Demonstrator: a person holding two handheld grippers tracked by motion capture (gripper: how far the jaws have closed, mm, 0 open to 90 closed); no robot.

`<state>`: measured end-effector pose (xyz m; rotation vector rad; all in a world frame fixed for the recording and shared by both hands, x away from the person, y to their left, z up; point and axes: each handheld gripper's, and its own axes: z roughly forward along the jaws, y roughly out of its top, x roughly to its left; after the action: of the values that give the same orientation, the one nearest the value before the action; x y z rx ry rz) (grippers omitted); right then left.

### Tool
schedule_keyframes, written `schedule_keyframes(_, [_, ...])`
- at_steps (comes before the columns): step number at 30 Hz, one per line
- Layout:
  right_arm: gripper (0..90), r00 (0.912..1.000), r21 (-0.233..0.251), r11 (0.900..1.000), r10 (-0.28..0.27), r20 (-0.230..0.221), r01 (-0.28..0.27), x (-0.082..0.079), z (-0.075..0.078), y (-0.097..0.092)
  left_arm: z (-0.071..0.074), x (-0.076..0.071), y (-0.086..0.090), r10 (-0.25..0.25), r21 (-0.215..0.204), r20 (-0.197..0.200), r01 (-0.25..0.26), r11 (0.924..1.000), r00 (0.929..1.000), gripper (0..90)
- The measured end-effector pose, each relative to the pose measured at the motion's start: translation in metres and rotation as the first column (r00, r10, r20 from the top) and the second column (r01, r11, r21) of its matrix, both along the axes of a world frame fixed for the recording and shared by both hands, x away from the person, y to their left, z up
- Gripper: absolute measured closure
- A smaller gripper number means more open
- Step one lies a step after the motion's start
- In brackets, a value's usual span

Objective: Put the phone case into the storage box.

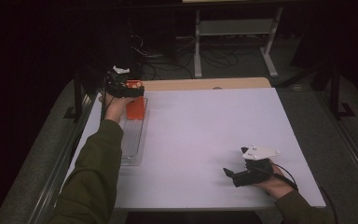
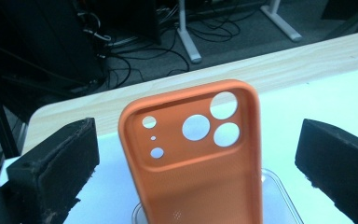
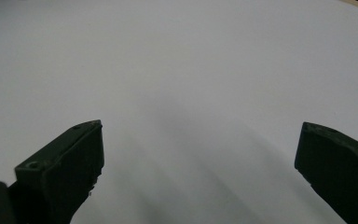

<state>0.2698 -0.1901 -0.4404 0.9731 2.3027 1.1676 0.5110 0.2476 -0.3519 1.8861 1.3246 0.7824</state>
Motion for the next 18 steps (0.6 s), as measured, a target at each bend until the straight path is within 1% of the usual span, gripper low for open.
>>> schedule_keyframes(1, [0.6,1.0,-0.007,1.0,0.002,0.002,-0.002,0.0,0.0,0.0,0.002,-0.002,0.001,-0.017,-0.007,0.001,0.017,0.9998,0.9999,0.0])
schedule_keyframes(2, [0.6,1.0,-0.004,1.0,0.001,0.002,-0.001,0.0,0.0,0.0,0.004,-0.005,0.001,-0.033,-0.011,-0.001,0.033,0.9994,0.9995,0.0])
schedule_keyframes(3, [0.6,1.0,0.003,1.0,0.0,0.002,0.0,0.0,0.001,0.0,0.006,-0.008,0.001,-0.05,-0.015,0.006,0.05,0.9986,0.9987,0.0])
schedule_keyframes(4, [0.6,1.0,0.016,0.9999,-0.004,-0.004,0.005,-0.001,0.001,0.001,0.008,-0.011,0.001,-0.067,-0.018,0.003,0.067,0.9976,0.9978,0.0])
schedule_keyframes(5, [0.6,1.0,0.016,0.9999,-0.003,-0.005,0.003,-0.001,0.001,0.001,0.01,-0.014,0.001,-0.081,-0.02,0.005,0.081,0.9965,0.9967,0.0])
schedule_keyframes(6, [0.6,1.0,0.016,0.9999,-0.003,-0.003,0.003,-0.001,0.001,0.001,0.011,-0.017,0.001,-0.094,-0.03,0.006,0.094,0.9951,0.9955,0.0])
schedule_keyframes(7, [0.6,1.0,0.016,0.9999,-0.004,-0.003,0.004,-0.001,0.001,0.001,0.012,-0.02,0.001,-0.106,-0.033,0.009,0.106,0.9938,0.9943,0.0])
schedule_keyframes(8, [0.6,1.0,0.017,0.9998,-0.005,-0.005,0.005,-0.001,0.002,0.001,0.013,-0.023,0.001,-0.122,-0.028,0.014,0.122,0.9922,0.9925,0.0])
schedule_keyframes(12, [0.6,1.0,0.018,0.9998,-0.002,-0.001,0.002,-0.001,0.002,0.0,0.016,-0.037,0.001,-0.162,-0.027,0.023,0.163,0.9863,0.9865,0.0])
schedule_keyframes(13, [0.6,1.0,0.019,0.9998,-0.003,-0.001,0.003,-0.001,0.002,0.0,0.017,-0.04,0.002,-0.167,-0.041,0.028,0.168,0.9849,0.9855,0.0])
schedule_keyframes(16, [0.6,1.0,0.022,0.9997,-0.007,-0.002,0.007,-0.001,0.003,0.0,0.019,-0.051,0.004,-0.193,-0.043,0.033,0.195,0.9799,0.9805,0.0])
schedule_keyframes(18, [0.6,0.9999,0.026,0.9996,-0.01,-0.004,0.01,-0.001,0.004,0.0,0.02,-0.059,0.005,-0.209,-0.065,0.044,0.212,0.9752,0.9769,0.0])
